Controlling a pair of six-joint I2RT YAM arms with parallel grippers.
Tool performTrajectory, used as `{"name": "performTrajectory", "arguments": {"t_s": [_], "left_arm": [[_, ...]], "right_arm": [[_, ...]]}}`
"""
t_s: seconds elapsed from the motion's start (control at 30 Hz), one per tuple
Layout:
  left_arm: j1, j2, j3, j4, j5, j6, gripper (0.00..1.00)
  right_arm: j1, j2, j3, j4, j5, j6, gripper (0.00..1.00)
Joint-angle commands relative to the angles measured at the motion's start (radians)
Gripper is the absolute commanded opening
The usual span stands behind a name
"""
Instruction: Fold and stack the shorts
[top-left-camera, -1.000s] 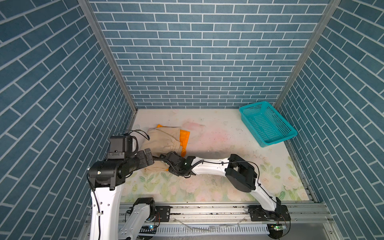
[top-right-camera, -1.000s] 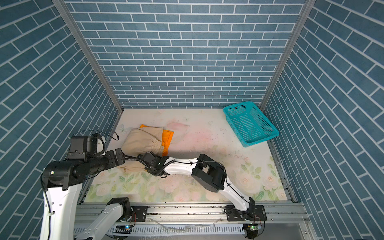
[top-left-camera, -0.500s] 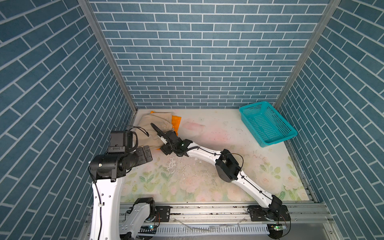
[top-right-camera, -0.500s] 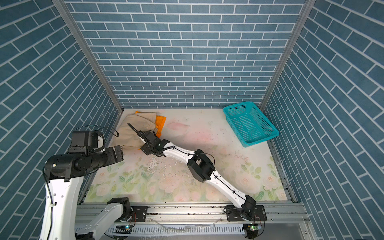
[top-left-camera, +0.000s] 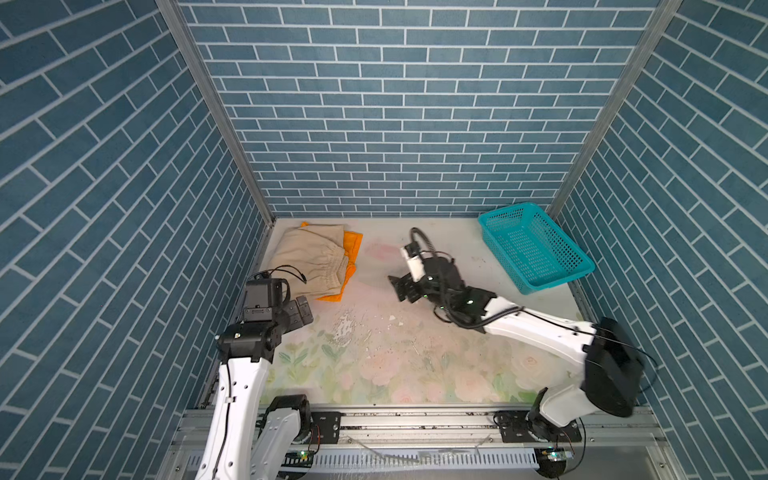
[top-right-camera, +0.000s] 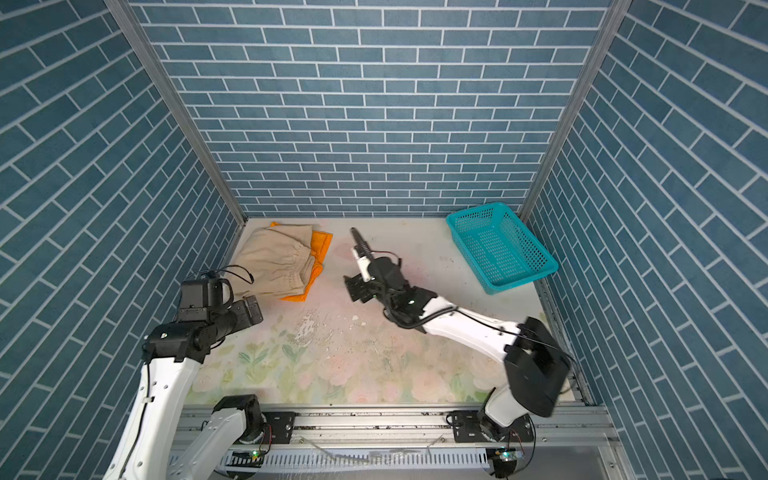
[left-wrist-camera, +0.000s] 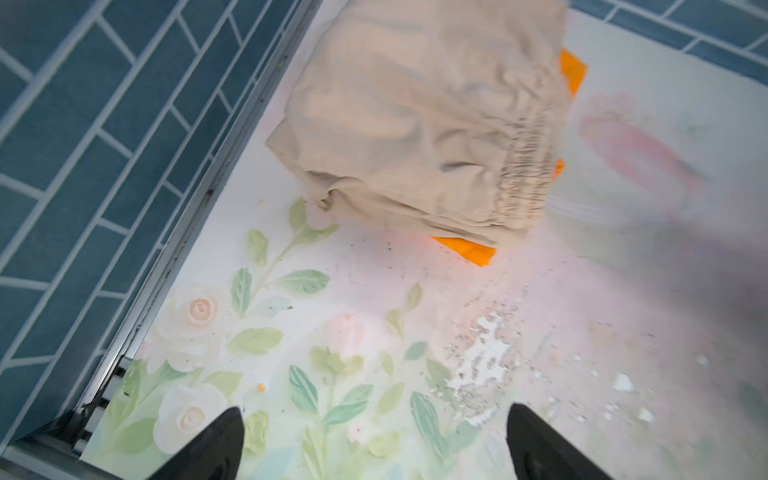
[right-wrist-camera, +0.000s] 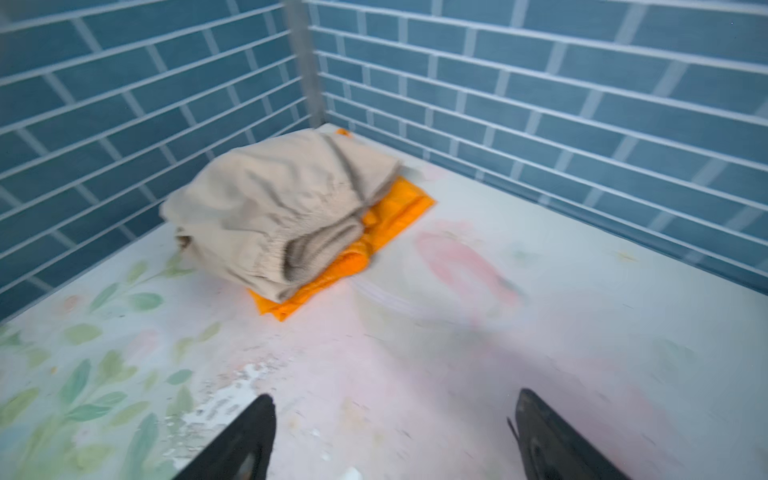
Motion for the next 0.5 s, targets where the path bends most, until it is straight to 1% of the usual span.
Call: {"name": "performTrajectory", "arguments": {"t_s": [0.0, 0.07, 0.13, 0.17, 0.2, 0.23, 0.27, 0.33, 0.37, 0.4, 0.47], "left_arm": [[0.024, -0.002, -0.018, 0.269, -0.161, -0.056, 1.0], [0.023, 0.037, -0.041, 0.327, -0.215, -0.015, 1.0], [0.023, 0.064, -0.125, 0.441, -0.272, 0.008, 1.0], [0.023, 0.073, -0.186, 0.525, -0.29, 0.016, 1.0], [0.023, 0.079, -0.246, 0.605, -0.288, 0.029, 1.0], [0.023, 0.084, -0.307, 0.708, -0.271, 0.049, 1.0], [0.024, 0.088, -0.37, 0.807, -0.24, 0.062, 1.0], [0.023, 0.091, -0.451, 0.947, -0.188, 0.092, 1.0], [0.023, 0.094, -0.477, 0.995, -0.163, 0.109, 1.0], [0.023, 0.099, -0.493, 1.03, -0.149, 0.12, 1.0], [0.023, 0.125, -0.516, 1.085, -0.11, 0.144, 1.0]], "right_arm": [[-0.098, -0.279, -0.228, -0.225, 0.217, 0.092, 0.93], [-0.204, -0.499, -0.359, -0.314, 0.288, 0.124, 0.96], [-0.287, -0.668, -0.454, -0.386, 0.39, 0.148, 0.96], [-0.323, -0.757, -0.514, -0.392, 0.438, 0.143, 0.98], [-0.351, -0.818, -0.564, -0.374, 0.467, 0.125, 0.98], [-0.385, -0.878, -0.62, -0.344, 0.494, 0.111, 0.98], [-0.42, -0.918, -0.641, -0.34, 0.512, 0.116, 0.99], [-0.474, -0.942, -0.671, -0.26, 0.507, 0.047, 0.99], [-0.499, -0.926, -0.678, -0.233, 0.524, 0.035, 0.99], [-0.523, -0.899, -0.679, -0.212, 0.528, 0.032, 0.99], [-0.586, -0.806, -0.686, -0.134, 0.491, 0.031, 0.98]]}}
